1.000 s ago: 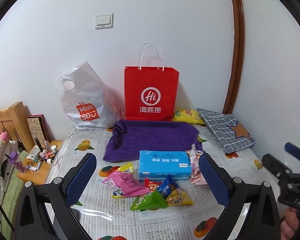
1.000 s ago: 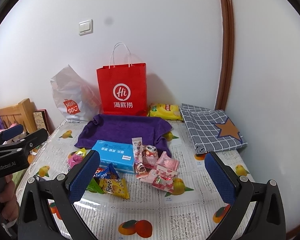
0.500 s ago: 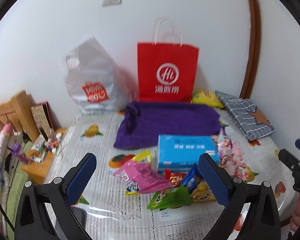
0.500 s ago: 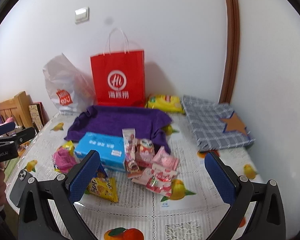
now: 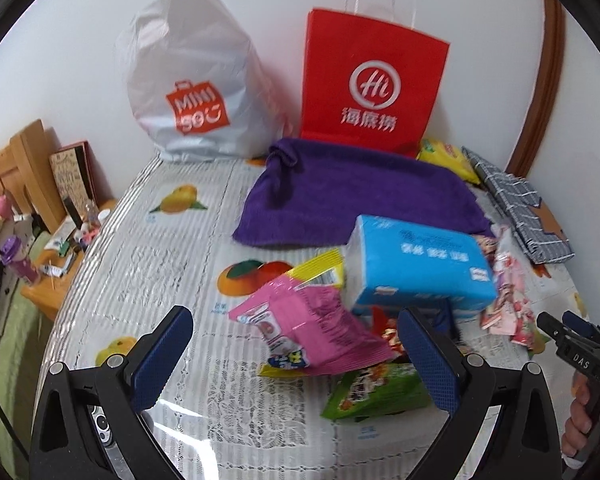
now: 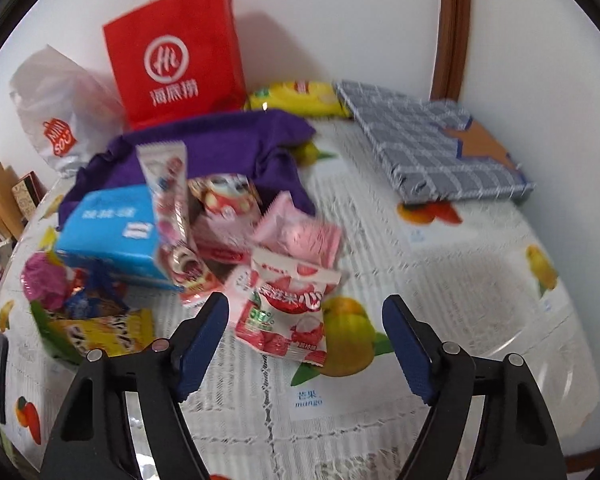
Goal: Organize snacks
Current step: 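Reach the left tool to the pink bag while the right tool grasps a red-white candy packet, then close the left tool on the pink bag and lift it while the right tool lifts its packet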
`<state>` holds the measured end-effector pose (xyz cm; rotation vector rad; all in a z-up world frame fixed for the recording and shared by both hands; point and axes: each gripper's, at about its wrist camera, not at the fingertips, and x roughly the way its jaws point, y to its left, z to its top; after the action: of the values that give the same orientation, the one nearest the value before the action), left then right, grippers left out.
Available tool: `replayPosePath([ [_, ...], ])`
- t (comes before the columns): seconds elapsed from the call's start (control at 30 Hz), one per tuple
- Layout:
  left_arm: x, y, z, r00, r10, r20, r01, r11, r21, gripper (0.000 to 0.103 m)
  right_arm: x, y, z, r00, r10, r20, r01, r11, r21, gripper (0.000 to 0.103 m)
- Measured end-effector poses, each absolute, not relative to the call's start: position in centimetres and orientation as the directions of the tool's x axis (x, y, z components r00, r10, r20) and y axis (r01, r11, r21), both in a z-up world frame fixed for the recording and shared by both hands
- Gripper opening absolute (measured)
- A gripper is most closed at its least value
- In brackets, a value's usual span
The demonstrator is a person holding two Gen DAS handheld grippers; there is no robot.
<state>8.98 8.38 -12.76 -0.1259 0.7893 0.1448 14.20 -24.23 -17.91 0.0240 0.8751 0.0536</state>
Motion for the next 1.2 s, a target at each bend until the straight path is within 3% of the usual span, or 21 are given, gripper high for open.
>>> replayPosePath([
  [0.5, 10.4, 9.5, -14.8, 0.668, 0.074, -0.740, -0.187, 0.980, -0.071, 0.102, 17.1, -24.4, -21.5, 0.583, 0.109, -0.805, -0.034, 0.993, 0.110, 0.079],
  [0.57, 10.4, 9.5, -14.9, 0.667, 0.075, -0.741, -0.188, 0.980, -0.070, 0.102, 17.0, -24.4, -21.5, 0.594, 0.128, -0.794, -0.046, 0.991, 0.125, 0.076],
  [0.63, 10.4, 9.6, -15.0, 0.662, 0.079, -0.745, -0.191, 0.979, -0.066, 0.102, 16.9, -24.5, -21.4, 0.594, 0.172, -0.786, -0.074, 0.984, 0.160, 0.054],
  [0.67, 10.4, 9.7, -15.2, 0.659, 0.079, -0.748, -0.191, 0.980, -0.065, 0.102, 16.8, -24.6, -21.3, 0.587, 0.200, -0.784, -0.091, 0.979, 0.181, 0.051],
  [1.2, 12.4, 9.7, -16.4, 0.624, 0.036, -0.780, -0.201, 0.973, -0.115, 0.102, 12.8, -25.1, -19.2, 0.628, 0.119, -0.769, -0.123, 0.991, 0.054, 0.047],
])
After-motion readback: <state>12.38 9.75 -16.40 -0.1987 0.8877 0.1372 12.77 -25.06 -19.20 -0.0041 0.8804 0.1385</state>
